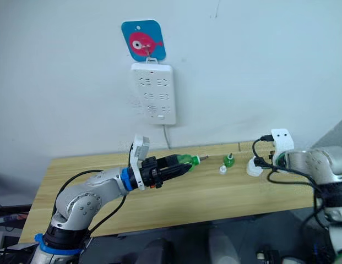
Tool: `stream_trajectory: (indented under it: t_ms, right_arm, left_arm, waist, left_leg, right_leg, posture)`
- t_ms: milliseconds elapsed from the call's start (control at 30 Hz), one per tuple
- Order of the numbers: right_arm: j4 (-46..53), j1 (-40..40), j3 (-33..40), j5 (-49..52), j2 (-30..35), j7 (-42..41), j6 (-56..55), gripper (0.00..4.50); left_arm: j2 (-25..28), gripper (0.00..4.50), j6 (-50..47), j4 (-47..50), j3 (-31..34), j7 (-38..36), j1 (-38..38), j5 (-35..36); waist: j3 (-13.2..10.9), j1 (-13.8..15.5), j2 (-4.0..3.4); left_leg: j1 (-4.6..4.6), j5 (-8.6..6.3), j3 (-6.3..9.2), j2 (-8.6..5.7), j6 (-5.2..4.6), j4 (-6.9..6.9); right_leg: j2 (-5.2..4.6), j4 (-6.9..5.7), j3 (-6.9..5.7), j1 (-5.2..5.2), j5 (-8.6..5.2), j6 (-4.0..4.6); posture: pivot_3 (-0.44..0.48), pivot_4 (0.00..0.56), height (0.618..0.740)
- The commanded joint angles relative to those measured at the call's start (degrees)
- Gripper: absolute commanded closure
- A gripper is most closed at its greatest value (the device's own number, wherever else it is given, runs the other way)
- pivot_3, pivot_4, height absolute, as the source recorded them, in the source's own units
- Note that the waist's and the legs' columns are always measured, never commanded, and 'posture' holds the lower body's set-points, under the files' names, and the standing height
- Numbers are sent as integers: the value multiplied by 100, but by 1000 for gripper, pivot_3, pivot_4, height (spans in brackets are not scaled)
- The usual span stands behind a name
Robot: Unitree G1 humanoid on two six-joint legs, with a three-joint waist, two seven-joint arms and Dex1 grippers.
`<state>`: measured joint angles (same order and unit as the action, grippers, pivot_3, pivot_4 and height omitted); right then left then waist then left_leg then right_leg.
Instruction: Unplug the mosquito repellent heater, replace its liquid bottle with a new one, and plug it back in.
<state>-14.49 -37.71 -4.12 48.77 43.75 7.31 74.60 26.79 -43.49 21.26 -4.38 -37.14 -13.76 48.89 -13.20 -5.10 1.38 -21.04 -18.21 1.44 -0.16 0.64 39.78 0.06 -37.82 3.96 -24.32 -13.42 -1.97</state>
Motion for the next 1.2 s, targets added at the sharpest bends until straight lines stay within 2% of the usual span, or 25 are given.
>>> stream_trajectory:
  t_ms: [33,167,300,700,833,900,1100,1133,1200]
  right_arm:
    - [-828,-491,61,-742,-321,-132,-68,0]
    - [-1521,-850,128,-1408,-635,-359,-266,0]
    - [-2021,-1022,206,-1870,-836,-622,-407,0]
    - [-2455,-1144,631,-2659,-1230,-1043,-353,0]
    - [-2346,-1080,729,-2805,-1297,-1140,-246,803]
    - [-2283,-1050,780,-2865,-1321,-1172,-183,1517]
    - [-1681,-858,1088,-2882,-1322,-1218,234,1559]
    - [-1466,-816,1161,-2858,-1295,-1253,334,1559]
    - [-401,-610,1331,-2588,-1058,-1544,732,1559]
  left_arm:
    - [3,2170,147,284,74,-106,75,-69]
    - [-32,2170,161,370,99,-71,179,-102]
    - [-47,2170,168,418,145,-42,263,-107]
    - [-62,2170,294,357,105,-107,315,-224]
    - [-84,2170,319,324,85,-145,310,-260]
    - [-98,2170,327,309,80,-165,307,-283]
    - [-127,2170,420,193,29,-265,278,-388]
    - [-135,2170,430,174,25,-279,271,-404]
    - [-133,2170,442,120,49,-341,229,-426]
  waist:
    - [-51,6,-5]
    - [-81,15,-10]
    - [-82,35,-10]
    - [-83,34,-12]
    - [-83,33,-12]
    - [-83,34,-12]
    - [-83,32,-13]
    - [-83,32,-13]
    - [-83,34,-17]
  left_leg:
    - [-3,0,0,0,0,0]
    - [-23,-4,10,0,-5,0]
    - [-97,-3,14,-6,-5,11]
    - [-97,-5,16,-15,-8,8]
    - [-98,-5,17,-15,-7,7]
    - [-98,-5,18,-15,-8,7]
    - [-98,-5,18,-15,-7,7]
    - [-98,-5,20,-15,-7,7]
    - [-100,-5,19,-15,-7,7]
  right_leg:
    - [-1,-1,-1,-3,0,0]
    - [-21,-5,-12,-18,2,-3]
    - [-39,-19,-17,-96,18,-20]
    - [-54,-16,-24,-94,18,-21]
    - [-54,-15,-25,-95,18,-21]
    - [-54,-15,-25,-95,18,-21]
    - [-54,-15,-26,-95,18,-21]
    - [-54,-15,-27,-95,18,-21]
    - [-54,-14,-26,-96,18,-21]
  posture:
    - [-129,271,730]
    - [-105,276,730]
    - [-86,278,730]
    - [-80,269,730]
    - [-80,269,730]
    - [-80,269,730]
    - [-97,251,730]
    - [-98,247,730]
    - [-105,236,730]
